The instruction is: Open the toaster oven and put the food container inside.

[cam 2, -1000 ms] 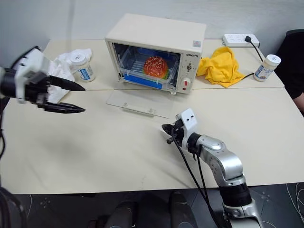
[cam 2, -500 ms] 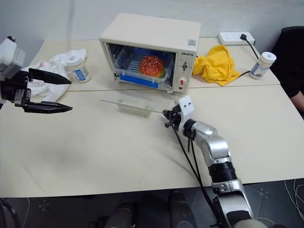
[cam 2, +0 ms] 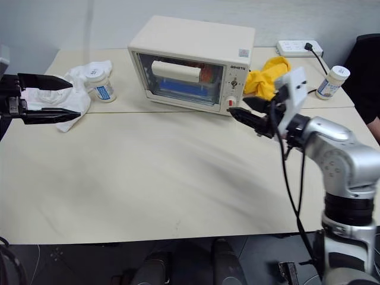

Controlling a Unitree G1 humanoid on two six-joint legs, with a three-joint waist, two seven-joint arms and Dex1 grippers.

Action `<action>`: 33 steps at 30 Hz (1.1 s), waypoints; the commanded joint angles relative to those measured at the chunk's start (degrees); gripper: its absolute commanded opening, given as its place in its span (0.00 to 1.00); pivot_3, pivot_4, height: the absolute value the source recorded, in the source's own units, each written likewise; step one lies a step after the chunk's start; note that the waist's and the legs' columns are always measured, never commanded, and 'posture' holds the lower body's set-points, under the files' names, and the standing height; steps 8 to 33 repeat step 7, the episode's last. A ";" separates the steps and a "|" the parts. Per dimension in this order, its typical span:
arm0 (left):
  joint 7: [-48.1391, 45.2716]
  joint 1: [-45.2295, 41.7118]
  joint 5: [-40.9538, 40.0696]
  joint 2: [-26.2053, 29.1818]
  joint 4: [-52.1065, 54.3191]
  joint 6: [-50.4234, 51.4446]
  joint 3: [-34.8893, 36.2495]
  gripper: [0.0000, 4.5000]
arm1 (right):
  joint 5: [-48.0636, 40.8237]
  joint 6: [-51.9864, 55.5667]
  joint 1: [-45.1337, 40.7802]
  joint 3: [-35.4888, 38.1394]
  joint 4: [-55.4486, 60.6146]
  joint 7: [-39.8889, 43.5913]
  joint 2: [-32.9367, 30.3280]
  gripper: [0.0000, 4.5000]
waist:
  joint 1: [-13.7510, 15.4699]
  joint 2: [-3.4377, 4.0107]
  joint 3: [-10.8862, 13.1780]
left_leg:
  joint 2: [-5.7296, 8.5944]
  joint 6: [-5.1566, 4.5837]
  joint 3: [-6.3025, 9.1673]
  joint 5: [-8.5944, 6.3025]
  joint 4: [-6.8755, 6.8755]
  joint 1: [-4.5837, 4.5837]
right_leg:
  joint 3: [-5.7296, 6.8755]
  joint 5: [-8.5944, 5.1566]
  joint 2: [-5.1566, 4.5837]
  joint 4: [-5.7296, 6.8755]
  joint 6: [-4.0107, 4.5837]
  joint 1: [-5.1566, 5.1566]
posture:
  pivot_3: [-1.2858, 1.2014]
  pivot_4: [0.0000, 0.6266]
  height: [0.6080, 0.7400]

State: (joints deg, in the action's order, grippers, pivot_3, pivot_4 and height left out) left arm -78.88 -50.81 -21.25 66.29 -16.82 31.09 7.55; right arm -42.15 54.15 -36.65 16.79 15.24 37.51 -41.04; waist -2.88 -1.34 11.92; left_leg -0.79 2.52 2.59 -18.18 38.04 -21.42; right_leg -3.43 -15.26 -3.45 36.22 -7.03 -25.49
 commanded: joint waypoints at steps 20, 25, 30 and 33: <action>1.89 1.11 -0.16 0.23 -0.10 -1.84 2.59 1.00 | -8.44 4.95 2.90 9.34 2.77 0.45 -6.65 1.00 | -0.31 0.01 0.00 | -0.03 -0.07 -0.04 -0.02 0.00 0.06 | -0.04 -0.01 0.03 -0.01 0.01 0.00 | 0.52 0.24 1.00; 1.89 1.11 -0.16 0.23 -0.10 -1.84 2.59 1.00 | -8.44 4.95 2.90 9.34 2.77 0.45 -6.65 1.00 | -0.31 0.01 0.00 | -0.03 -0.07 -0.04 -0.02 0.00 0.06 | -0.04 -0.01 0.03 -0.01 0.01 0.00 | 0.52 0.24 1.00; 1.89 1.11 -0.16 0.23 -0.10 -1.84 2.59 1.00 | -8.44 4.95 2.90 9.34 2.77 0.45 -6.65 1.00 | -0.31 0.01 0.00 | -0.03 -0.07 -0.04 -0.02 0.00 0.06 | -0.04 -0.01 0.03 -0.01 0.01 0.00 | 0.52 0.24 1.00; 1.89 1.11 -0.16 0.23 -0.10 -1.84 2.59 1.00 | -8.44 4.95 2.90 9.34 2.77 0.45 -6.65 1.00 | -0.31 0.01 0.00 | -0.03 -0.07 -0.04 -0.02 0.00 0.06 | -0.04 -0.01 0.03 -0.01 0.01 0.00 | 0.52 0.24 1.00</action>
